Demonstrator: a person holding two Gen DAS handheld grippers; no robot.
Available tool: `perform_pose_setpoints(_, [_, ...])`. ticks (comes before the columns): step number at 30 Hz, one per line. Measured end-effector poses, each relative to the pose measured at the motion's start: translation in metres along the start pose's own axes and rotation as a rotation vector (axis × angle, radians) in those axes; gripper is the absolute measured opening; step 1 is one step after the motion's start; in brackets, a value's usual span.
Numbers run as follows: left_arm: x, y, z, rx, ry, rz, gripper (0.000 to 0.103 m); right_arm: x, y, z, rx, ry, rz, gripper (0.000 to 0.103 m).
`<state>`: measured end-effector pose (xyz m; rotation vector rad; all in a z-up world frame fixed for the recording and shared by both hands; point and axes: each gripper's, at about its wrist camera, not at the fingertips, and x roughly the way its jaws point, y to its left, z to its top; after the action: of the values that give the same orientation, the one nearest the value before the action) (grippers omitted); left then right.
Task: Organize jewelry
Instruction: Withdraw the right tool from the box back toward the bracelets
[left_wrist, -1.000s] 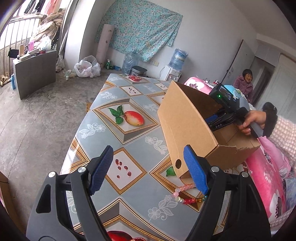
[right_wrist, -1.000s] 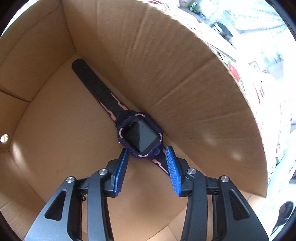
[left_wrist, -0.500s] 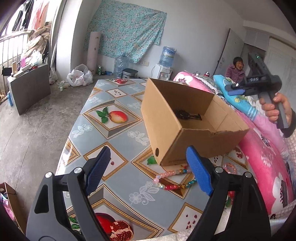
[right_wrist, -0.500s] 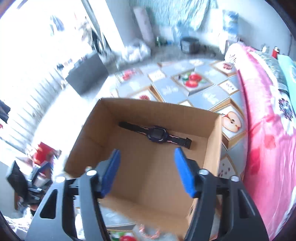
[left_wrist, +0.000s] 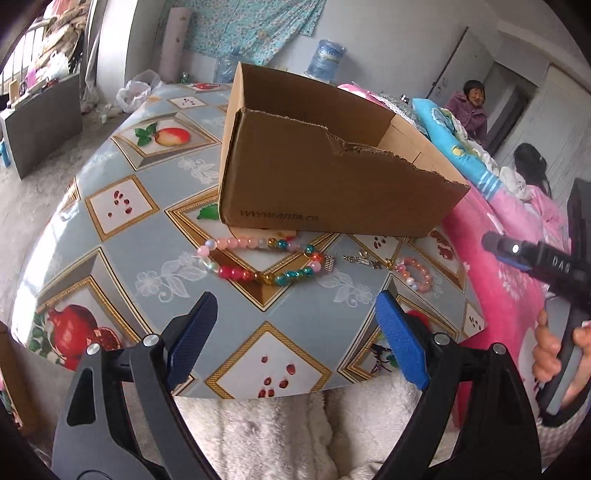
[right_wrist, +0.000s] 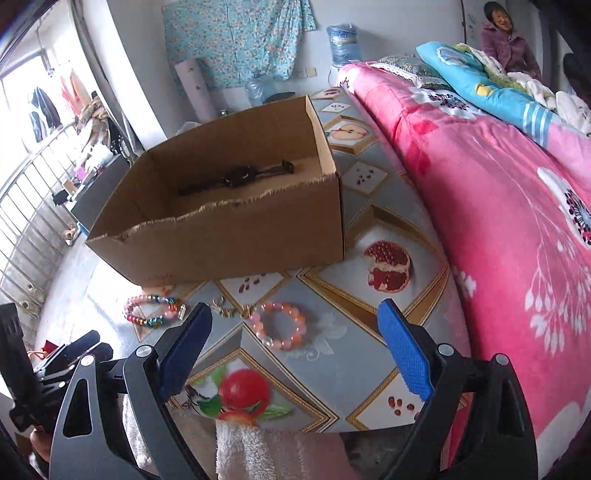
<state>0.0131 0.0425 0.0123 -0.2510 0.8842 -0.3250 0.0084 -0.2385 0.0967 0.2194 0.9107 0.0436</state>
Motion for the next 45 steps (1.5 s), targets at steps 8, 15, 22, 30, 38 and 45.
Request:
perform_pose_setpoints(8, [-0.008,-0.002,0.012,-0.096,-0.054,-0.06,0.087,-0.003,0.029,-0.003,-0.115,-0.089,-0.113,0.096])
perform_pose_setpoints(15, [-0.025,0.007,0.026,-0.141,-0.152,0.068,0.091,-0.003,0.034,0.002,-0.202,-0.128,-0.216,0.096])
perform_pose_setpoints(22, [-0.04,0.025,0.045,-0.16,-0.244,0.074,0.095,-0.028,0.042,0.005,-0.265,-0.347,-0.331,0.096])
perform_pose_setpoints(30, [-0.039,0.022,0.05,-0.066,-0.259,0.104,0.095,-0.032,0.031,0.008,-0.209,-0.393,-0.181,0.096])
perform_pose_setpoints(38, [-0.022,0.023,0.043,-0.034,-0.251,0.042,0.095,-0.019,0.032,0.006,-0.2,-0.379,-0.107,0.096])
perform_pose_setpoints(45, [-0.018,0.023,0.035,0.015,-0.232,-0.002,0.095,-0.02,0.022,-0.001,-0.146,-0.367,-0.04,0.096])
